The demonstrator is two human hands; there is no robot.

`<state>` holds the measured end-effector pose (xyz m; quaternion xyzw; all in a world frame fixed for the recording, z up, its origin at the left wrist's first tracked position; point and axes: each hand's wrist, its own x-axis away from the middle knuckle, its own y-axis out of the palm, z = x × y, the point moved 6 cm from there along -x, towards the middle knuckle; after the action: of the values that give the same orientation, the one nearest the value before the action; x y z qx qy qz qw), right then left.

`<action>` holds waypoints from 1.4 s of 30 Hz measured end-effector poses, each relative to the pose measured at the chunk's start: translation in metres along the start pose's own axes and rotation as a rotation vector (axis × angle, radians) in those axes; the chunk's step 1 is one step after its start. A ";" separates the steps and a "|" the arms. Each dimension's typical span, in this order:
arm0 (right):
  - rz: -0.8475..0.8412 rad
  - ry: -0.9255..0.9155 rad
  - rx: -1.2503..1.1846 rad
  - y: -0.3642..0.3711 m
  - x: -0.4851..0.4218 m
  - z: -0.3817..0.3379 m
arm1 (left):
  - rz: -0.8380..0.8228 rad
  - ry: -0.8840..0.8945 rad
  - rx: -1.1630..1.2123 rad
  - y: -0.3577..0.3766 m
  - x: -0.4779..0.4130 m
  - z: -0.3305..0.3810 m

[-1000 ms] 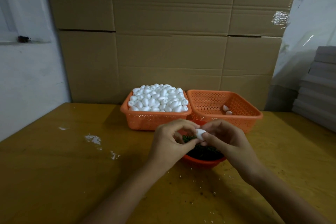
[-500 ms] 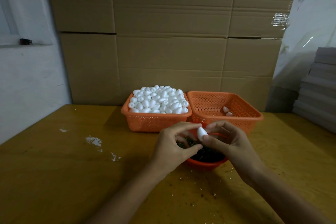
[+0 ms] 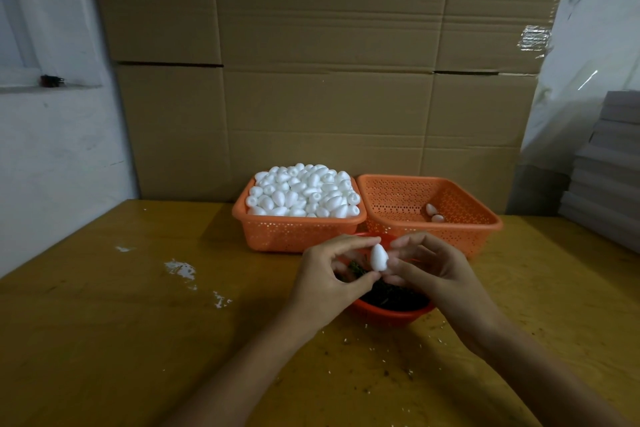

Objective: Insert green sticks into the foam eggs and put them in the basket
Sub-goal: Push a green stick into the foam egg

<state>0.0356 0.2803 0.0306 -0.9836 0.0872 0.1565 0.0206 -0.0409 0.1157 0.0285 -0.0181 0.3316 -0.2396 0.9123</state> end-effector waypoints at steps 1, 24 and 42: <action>0.001 -0.001 0.001 0.000 0.000 0.000 | -0.002 -0.001 0.002 0.000 0.000 0.000; -0.031 -0.316 1.153 0.001 0.000 0.006 | -0.013 -0.193 0.477 0.002 -0.001 -0.002; -0.039 -0.282 1.113 0.000 0.001 0.007 | 0.001 -0.246 0.659 0.002 -0.001 0.003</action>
<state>0.0340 0.2806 0.0234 -0.7956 0.1345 0.2164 0.5496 -0.0388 0.1173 0.0311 0.2486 0.1240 -0.3295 0.9024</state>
